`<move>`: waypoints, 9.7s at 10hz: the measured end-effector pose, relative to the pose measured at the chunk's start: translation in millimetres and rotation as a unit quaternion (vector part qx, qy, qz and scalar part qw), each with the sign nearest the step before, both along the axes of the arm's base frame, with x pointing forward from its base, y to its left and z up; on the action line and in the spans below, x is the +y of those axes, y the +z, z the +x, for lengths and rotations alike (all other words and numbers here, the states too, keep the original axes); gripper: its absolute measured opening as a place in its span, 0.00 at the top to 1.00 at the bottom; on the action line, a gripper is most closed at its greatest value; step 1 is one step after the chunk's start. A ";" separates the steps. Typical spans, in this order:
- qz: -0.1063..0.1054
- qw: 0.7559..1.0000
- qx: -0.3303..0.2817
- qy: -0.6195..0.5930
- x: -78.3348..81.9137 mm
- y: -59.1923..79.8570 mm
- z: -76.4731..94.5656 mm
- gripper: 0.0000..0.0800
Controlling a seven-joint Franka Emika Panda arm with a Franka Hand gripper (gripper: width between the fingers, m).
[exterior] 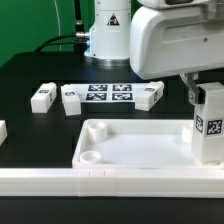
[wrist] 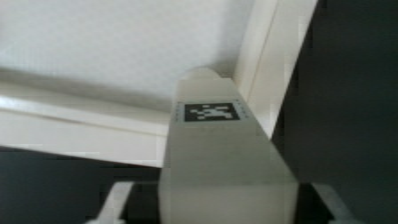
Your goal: Assemble desk
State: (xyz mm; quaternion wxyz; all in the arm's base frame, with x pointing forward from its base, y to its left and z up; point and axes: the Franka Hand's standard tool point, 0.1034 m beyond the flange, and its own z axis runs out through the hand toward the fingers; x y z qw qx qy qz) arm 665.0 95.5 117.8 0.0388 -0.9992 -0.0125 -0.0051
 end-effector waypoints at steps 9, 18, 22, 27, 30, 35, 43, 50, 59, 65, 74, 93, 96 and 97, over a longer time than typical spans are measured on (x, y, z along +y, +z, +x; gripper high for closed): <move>0.018 0.907 0.026 -0.420 -4.9 -0.5 2.7 0.64; 0.007 0.931 0.029 -0.364 3.3 -2.5 -1.9 0.20; 0.000 0.982 0.013 -0.189 4.2 -2.9 -2.2 0.19; -0.039 0.998 -0.019 0.050 7.4 -3.6 0.2 0.19; -0.045 0.985 -0.024 0.166 6.6 -3.7 0.3 0.19; -0.045 0.981 -0.024 0.186 5.9 -4.2 0.1 0.63; -0.015 0.998 -0.024 -0.064 -0.1 -5.7 -0.3 0.64; 0.001 0.956 -0.018 -0.294 -3.5 -6.0 1.1 0.64; 0.036 0.803 0.010 -0.595 -2.6 -6.8 -4.6 0.64; 0.014 0.883 0.010 -0.469 8.4 -6.9 -8.2 0.21; -0.018 0.996 -0.023 -0.088 8.9 -6.3 -7.8 0.19; 0.011 0.952 -0.016 -0.307 0.0 -7.1 -4.9 0.64; 0.022 0.896 -0.004 -0.443 -0.7 -7.1 -5.0 0.64; 0.029 0.875 0.003 -0.482 -0.3 -7.3 -5.4 0.64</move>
Offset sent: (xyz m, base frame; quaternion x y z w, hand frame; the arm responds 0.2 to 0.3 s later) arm -0.0056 0.0012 -0.0077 0.0263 -0.0069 0.2769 0.9605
